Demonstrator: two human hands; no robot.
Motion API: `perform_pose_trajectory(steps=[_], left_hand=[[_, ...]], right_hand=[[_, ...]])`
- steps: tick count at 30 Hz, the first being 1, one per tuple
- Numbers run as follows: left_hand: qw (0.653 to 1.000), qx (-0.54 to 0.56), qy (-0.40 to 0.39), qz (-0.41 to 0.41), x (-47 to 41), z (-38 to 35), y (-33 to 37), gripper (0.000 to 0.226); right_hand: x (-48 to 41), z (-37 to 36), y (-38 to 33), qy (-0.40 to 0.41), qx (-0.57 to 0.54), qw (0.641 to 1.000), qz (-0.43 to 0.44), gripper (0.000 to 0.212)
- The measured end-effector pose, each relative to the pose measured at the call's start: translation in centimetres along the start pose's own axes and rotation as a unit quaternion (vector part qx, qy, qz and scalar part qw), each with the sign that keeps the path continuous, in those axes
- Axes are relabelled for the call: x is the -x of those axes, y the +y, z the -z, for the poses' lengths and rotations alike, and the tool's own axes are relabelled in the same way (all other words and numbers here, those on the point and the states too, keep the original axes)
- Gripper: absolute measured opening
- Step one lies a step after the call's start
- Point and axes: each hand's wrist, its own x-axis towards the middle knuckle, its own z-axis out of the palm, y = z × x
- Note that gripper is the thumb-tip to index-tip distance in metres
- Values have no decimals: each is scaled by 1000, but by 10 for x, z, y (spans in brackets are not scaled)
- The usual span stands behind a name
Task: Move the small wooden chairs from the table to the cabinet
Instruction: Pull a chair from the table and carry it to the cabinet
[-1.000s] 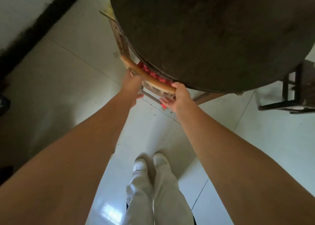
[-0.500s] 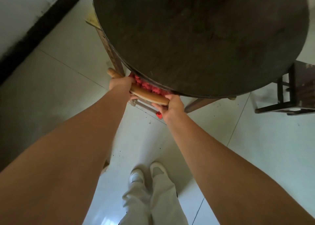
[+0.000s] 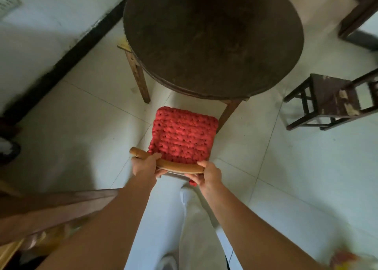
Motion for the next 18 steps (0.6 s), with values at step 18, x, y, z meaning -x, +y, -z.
perform_pose_trajectory(steps=[18], left_hand=[[994,72,-79,21,115,83,-201,49]], right_hand=[[60,202,114,-19,53,998,-1,13]])
